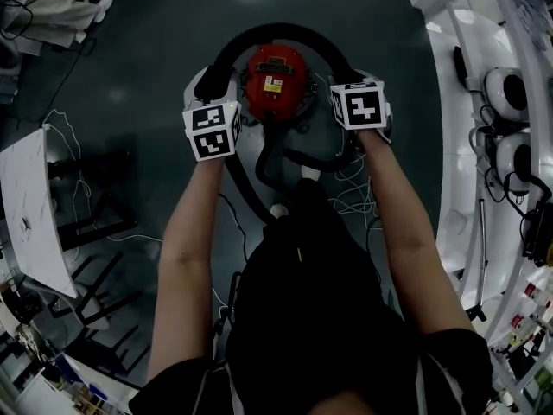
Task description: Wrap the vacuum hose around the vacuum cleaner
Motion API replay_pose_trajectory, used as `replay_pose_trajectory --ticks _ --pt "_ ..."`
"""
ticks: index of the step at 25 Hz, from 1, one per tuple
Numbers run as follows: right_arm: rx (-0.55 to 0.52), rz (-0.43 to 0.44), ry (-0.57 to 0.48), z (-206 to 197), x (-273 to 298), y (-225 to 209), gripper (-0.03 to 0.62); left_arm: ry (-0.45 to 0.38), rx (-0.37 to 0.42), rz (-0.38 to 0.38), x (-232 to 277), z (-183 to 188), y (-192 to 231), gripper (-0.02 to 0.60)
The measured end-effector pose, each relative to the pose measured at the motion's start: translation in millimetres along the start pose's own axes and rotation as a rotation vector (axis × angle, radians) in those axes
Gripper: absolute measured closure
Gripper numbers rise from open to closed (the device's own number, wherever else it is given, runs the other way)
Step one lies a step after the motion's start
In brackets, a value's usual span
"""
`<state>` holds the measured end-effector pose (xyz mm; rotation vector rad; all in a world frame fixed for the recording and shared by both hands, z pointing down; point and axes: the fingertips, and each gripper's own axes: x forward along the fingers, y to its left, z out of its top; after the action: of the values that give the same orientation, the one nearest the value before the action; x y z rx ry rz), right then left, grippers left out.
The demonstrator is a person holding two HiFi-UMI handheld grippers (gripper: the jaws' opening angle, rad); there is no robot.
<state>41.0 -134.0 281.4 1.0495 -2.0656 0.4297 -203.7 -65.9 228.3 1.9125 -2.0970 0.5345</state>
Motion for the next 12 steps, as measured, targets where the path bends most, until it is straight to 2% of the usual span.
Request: replay_pose_trajectory --ticks 12 --pt "-0.029 0.017 0.046 13.3 53.3 -47.5 0.41 0.049 0.058 0.001 77.8 4.0 -12.6 0.397"
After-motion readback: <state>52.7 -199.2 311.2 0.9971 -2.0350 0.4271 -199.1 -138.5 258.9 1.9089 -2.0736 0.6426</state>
